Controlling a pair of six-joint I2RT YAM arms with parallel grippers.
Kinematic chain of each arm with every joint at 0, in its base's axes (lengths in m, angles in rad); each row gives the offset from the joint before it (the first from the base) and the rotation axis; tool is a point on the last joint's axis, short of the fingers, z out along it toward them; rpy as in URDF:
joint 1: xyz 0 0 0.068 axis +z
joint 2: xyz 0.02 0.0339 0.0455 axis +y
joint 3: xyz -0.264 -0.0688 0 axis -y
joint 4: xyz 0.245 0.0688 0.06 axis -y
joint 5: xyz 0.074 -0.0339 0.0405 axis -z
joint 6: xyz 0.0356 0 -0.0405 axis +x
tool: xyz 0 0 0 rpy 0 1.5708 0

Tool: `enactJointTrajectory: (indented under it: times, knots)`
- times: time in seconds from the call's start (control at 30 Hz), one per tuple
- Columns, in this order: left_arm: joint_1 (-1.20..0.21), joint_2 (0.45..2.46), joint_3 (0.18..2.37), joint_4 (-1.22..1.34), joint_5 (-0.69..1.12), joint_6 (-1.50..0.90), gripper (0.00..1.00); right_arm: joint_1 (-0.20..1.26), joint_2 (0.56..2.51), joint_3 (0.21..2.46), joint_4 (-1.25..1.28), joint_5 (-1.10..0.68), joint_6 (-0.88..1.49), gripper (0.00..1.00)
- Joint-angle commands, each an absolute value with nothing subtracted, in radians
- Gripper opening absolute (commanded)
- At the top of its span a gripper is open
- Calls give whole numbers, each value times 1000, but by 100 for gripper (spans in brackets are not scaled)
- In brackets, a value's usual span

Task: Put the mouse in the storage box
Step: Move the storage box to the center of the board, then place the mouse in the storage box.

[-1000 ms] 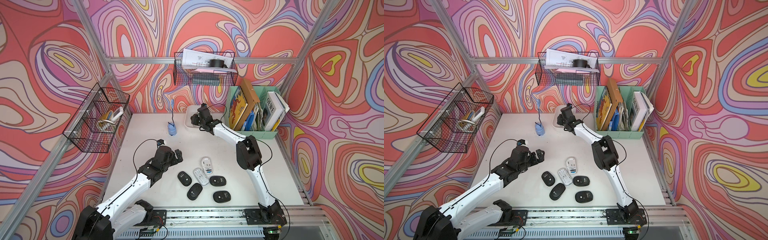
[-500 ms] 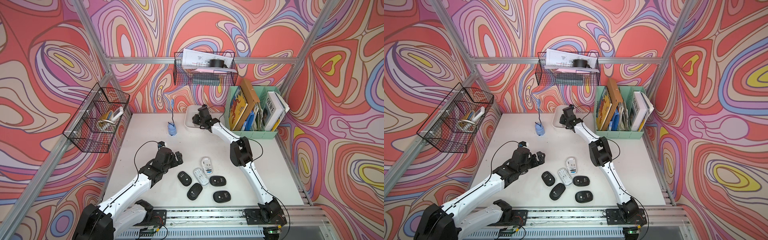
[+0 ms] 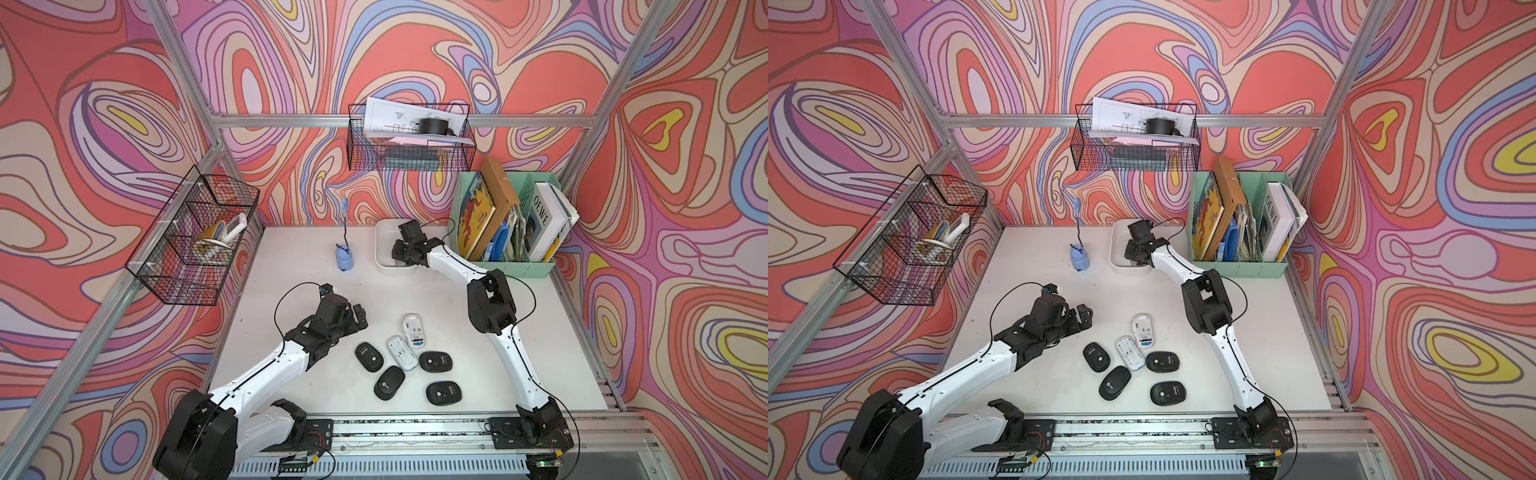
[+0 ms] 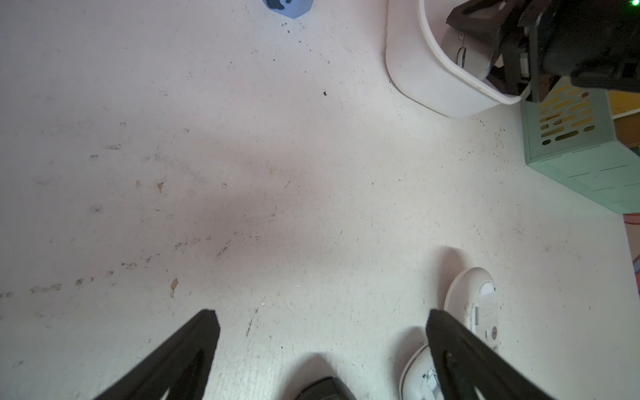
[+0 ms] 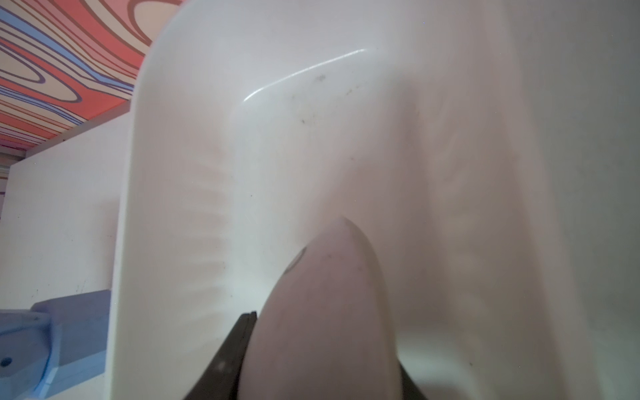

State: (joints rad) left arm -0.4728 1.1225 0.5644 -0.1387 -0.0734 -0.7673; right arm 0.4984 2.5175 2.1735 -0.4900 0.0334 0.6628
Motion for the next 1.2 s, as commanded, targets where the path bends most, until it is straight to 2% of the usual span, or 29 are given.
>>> enactJointTrajectory:
  times: [0.0, 0.1, 0.23, 0.5, 0.77, 1.17]
  knots:
    - [-474, 1125, 582, -114, -66, -764, 99, 497, 2420, 2066, -484, 17, 683, 37]
    - [-475, 1125, 581, -114, -68, -762, 99, 498, 2373, 1986, -422, -4, 686, 38]
    - [-475, 1119, 576, -114, -66, -764, 99, 497, 2394, 2010, -428, -30, 697, 40]
    - [-475, 1077, 560, -134, -81, -759, 99, 497, 2447, 2100, -472, -19, 720, 63]
    - [-474, 1062, 552, -140, -91, -756, 99, 498, 2450, 2120, -510, 12, 720, 61]
    - [-475, 1081, 552, -130, -87, -759, 99, 530, 2449, 2099, -562, 41, 669, 65]
